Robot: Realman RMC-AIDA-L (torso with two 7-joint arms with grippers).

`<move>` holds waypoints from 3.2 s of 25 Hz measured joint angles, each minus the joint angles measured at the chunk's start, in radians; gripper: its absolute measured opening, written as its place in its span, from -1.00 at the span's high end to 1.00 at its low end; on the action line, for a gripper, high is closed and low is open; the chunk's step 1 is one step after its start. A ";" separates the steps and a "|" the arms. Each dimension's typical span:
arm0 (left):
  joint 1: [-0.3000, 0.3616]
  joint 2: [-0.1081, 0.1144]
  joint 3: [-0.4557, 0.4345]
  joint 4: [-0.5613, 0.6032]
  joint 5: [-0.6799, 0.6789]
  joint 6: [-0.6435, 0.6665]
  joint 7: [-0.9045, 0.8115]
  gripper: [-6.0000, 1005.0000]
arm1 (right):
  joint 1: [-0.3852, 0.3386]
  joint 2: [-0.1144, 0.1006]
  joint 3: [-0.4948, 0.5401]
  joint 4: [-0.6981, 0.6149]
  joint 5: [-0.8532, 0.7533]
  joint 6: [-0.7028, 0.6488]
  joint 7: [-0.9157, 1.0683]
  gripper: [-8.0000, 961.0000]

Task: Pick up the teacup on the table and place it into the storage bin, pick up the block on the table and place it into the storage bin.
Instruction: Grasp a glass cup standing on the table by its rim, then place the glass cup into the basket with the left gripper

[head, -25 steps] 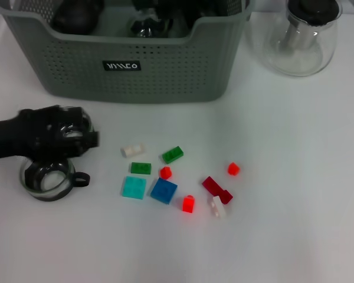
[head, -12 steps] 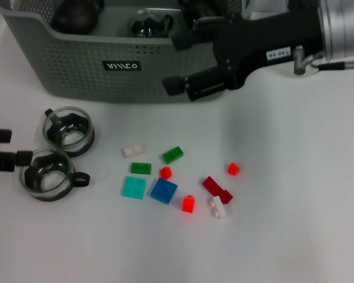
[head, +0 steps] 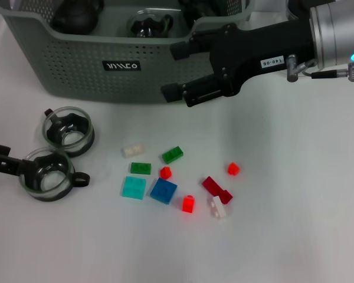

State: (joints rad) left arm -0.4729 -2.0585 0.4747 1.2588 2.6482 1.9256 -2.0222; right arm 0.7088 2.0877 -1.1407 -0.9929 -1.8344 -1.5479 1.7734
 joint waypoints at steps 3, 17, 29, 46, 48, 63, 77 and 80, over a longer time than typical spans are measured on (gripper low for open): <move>-0.018 -0.002 0.064 0.004 0.047 -0.028 -0.050 -0.75 | 0.000 0.000 0.000 0.002 0.000 0.000 0.000 -0.92; -0.068 -0.052 0.283 -0.012 0.197 -0.182 -0.160 -0.61 | -0.011 0.003 0.001 0.006 0.001 0.001 -0.003 -0.92; -0.072 -0.061 0.338 -0.059 0.208 -0.251 -0.213 -0.32 | -0.011 0.000 0.005 0.009 0.001 0.000 -0.003 -0.92; -0.029 -0.081 0.334 -0.016 0.208 -0.286 -0.245 0.86 | -0.012 0.002 0.027 0.008 0.001 0.000 -0.003 -0.92; -0.022 -0.081 0.334 0.006 0.208 -0.265 -0.249 0.90 | -0.012 0.001 0.027 0.008 0.001 0.000 -0.003 -0.92; -0.017 -0.050 0.156 0.279 -0.064 0.026 -0.240 0.90 | 0.017 -0.064 0.036 0.043 -0.031 -0.023 0.061 -0.91; -0.270 0.005 0.178 0.153 -0.359 -0.211 -0.279 0.90 | 0.177 -0.097 0.042 0.030 -0.429 -0.097 0.296 -0.91; -0.319 0.030 0.265 0.081 -0.319 -0.349 -0.330 0.90 | 0.187 -0.097 0.042 0.030 -0.437 -0.111 0.303 -0.91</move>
State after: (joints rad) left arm -0.7922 -2.0284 0.7392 1.3402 2.3295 1.5764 -2.3523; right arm 0.8954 1.9911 -1.0991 -0.9633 -2.2715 -1.6586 2.0759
